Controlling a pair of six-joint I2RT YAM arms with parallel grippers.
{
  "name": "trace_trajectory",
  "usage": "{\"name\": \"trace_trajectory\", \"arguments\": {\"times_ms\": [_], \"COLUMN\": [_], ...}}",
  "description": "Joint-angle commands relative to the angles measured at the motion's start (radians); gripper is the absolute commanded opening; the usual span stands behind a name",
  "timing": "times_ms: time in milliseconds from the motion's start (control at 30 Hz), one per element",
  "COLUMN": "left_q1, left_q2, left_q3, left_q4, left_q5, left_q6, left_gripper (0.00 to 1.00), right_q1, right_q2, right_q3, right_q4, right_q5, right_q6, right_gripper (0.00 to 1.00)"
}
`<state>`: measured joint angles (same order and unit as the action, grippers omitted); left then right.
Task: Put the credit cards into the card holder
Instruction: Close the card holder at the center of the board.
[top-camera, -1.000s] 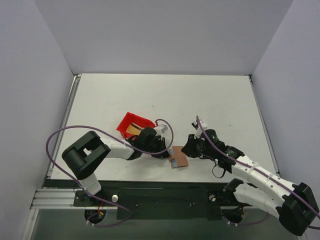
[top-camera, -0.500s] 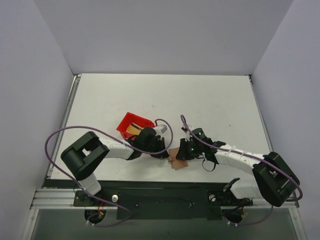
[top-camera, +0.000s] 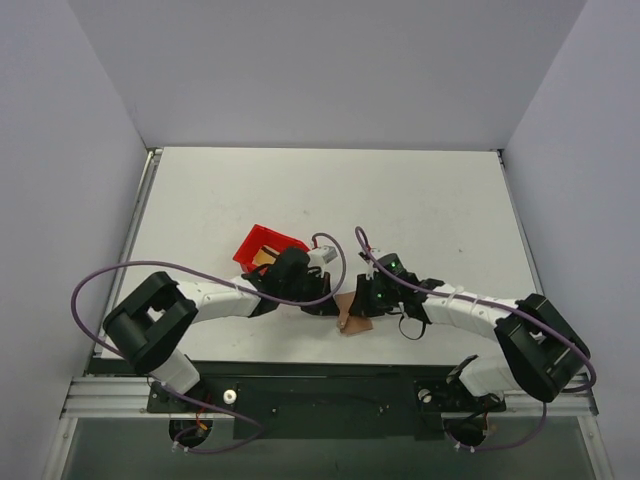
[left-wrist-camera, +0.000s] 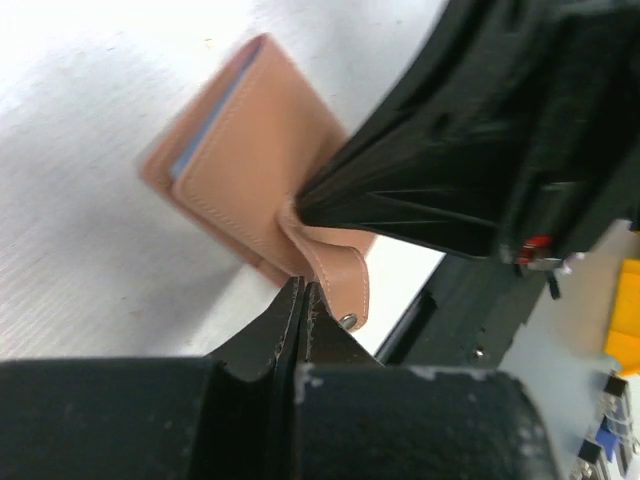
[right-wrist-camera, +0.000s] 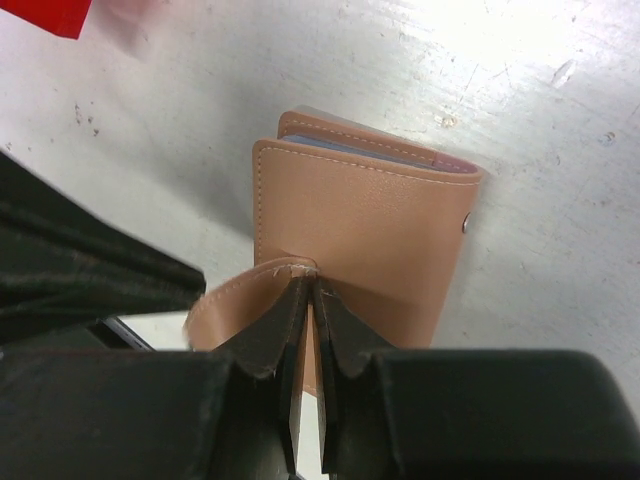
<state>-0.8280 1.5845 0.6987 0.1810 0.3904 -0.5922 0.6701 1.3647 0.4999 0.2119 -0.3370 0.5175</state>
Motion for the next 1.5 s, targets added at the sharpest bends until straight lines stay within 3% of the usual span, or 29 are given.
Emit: {"name": "trace_trajectory", "arguments": {"times_ms": [0, 300, 667, 1100, 1300, 1467], "left_q1": [0.004, 0.012, -0.008, -0.025, -0.019, -0.01], "left_q2": [-0.066, -0.164, -0.026, 0.083, 0.06, 0.077], "left_q3": [0.064, 0.113, 0.088, 0.051, 0.028, 0.016], "left_q4": [0.017, -0.057, 0.052, 0.002, -0.046, -0.034], "left_q5": [0.131, 0.025, -0.01, -0.07, -0.107, -0.108], "left_q6": [0.0, 0.017, -0.006, 0.037, 0.068, 0.065], "left_gripper": [0.0, 0.0, 0.0, 0.0, 0.0, 0.0], "right_q1": [0.005, 0.003, 0.005, 0.002, -0.001, -0.001], "right_q2": [0.057, 0.085, 0.097, 0.071, 0.039, -0.033], "right_q3": [-0.011, -0.018, -0.018, -0.014, 0.0, 0.005], "right_q4": [-0.045, -0.017, -0.005, -0.003, -0.032, -0.052], "right_q5": [0.073, 0.055, 0.035, 0.021, 0.021, 0.013], "right_q6": [-0.004, 0.007, 0.012, 0.016, 0.016, 0.013], "right_gripper": [0.04, 0.04, 0.04, 0.05, 0.09, 0.22]}}
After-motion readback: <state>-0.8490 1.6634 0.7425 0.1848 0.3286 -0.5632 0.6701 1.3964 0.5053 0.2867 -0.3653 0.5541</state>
